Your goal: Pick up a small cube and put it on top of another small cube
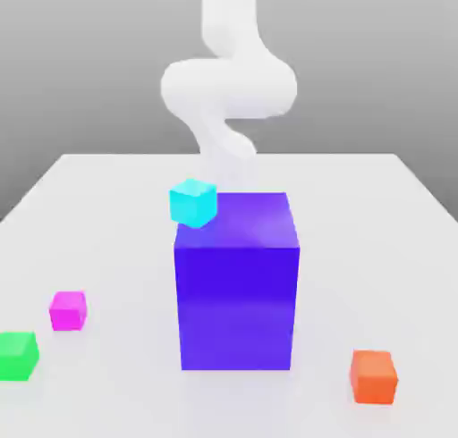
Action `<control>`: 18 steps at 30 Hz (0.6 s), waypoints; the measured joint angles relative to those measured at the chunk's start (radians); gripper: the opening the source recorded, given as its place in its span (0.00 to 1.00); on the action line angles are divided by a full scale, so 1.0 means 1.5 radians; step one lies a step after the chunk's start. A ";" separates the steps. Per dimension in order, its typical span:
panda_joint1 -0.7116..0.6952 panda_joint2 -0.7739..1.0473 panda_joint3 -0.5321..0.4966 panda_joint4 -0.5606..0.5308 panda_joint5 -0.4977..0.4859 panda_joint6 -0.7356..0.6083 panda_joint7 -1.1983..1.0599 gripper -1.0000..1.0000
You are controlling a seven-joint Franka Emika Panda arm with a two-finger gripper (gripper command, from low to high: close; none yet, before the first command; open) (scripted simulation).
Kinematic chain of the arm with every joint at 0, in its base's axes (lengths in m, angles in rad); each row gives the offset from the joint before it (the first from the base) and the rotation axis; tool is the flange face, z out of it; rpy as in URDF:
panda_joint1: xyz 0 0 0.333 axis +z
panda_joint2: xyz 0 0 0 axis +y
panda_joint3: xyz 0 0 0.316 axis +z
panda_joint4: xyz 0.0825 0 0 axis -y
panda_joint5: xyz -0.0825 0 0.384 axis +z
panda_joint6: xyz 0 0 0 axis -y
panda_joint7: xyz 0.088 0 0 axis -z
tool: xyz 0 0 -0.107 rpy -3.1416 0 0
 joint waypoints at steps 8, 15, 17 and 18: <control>-0.149 0.186 -0.022 -0.101 -0.040 0.115 0.182 0.50; -0.254 0.344 -0.070 -0.188 -0.055 0.214 0.323 0.50; -0.278 0.389 -0.088 -0.212 -0.048 0.243 0.355 0.50; -0.289 0.411 -0.097 -0.225 -0.042 0.257 0.369 0.50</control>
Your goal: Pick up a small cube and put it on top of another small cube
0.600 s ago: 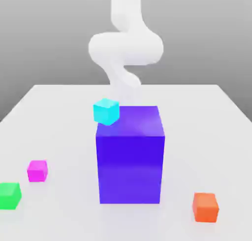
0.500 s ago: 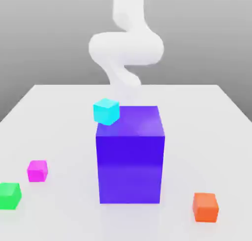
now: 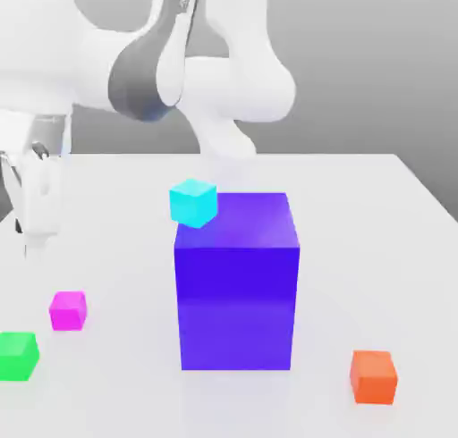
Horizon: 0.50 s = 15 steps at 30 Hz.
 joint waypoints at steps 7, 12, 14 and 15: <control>-0.078 0.163 0.001 -0.049 0.116 0.111 0.007 0.50; -0.129 0.273 0.061 -0.030 0.157 0.199 -0.022 0.00; -0.129 0.273 0.061 -0.030 0.157 0.199 -0.022 0.00; -0.129 0.273 0.061 -0.030 0.156 0.200 -0.022 0.00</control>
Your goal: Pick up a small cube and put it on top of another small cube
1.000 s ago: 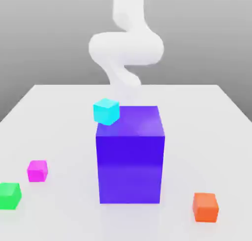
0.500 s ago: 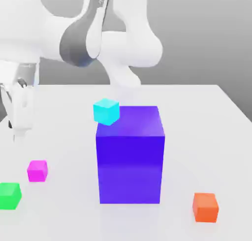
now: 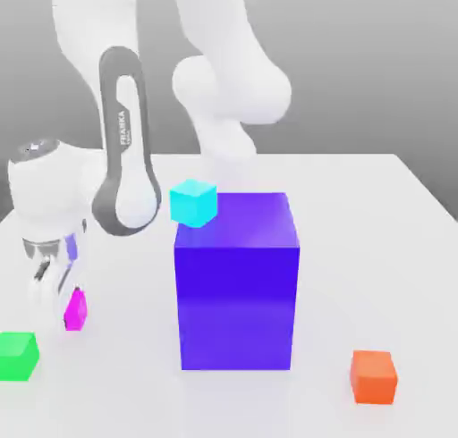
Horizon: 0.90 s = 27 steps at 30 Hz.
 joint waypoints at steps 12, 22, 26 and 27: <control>0.025 -0.147 -0.038 -0.004 -0.080 -0.141 0.065 0.00; 0.051 -0.073 -0.020 0.200 -0.080 -0.272 0.112 0.00; 0.048 -0.006 -0.013 0.209 -0.068 -0.214 0.105 1.00; 0.048 -0.006 -0.013 0.209 -0.068 -0.214 0.105 1.00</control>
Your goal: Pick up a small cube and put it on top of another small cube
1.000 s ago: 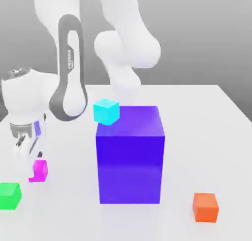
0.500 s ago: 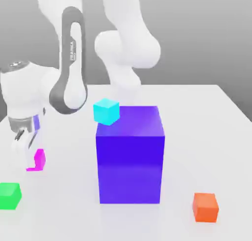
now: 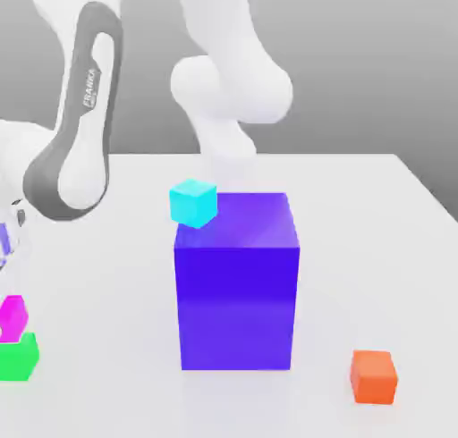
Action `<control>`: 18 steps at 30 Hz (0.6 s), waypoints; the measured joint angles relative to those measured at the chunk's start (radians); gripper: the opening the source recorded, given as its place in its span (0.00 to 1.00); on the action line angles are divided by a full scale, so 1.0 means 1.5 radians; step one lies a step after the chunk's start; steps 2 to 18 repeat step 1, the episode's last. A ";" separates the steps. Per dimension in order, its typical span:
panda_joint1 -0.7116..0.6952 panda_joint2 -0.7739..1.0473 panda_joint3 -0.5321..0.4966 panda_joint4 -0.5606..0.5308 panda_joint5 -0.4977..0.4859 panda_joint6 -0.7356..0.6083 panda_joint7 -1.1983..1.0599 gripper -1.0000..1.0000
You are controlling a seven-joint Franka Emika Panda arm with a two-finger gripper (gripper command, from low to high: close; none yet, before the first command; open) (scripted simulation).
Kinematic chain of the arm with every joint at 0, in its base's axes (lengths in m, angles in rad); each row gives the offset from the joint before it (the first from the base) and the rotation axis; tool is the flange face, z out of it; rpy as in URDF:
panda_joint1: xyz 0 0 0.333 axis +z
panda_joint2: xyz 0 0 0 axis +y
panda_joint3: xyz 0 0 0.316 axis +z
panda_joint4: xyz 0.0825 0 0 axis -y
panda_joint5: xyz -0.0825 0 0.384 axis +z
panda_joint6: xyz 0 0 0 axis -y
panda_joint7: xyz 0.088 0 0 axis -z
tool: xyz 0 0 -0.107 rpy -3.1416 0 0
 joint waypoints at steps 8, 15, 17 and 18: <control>0.000 0.000 0.000 0.000 0.000 0.000 0.000 1.00; 0.000 0.000 0.000 0.000 0.000 0.000 0.000 1.00; 0.000 0.000 0.000 0.000 0.000 0.000 0.000 1.00; 0.000 0.000 0.000 0.000 0.000 0.000 0.000 1.00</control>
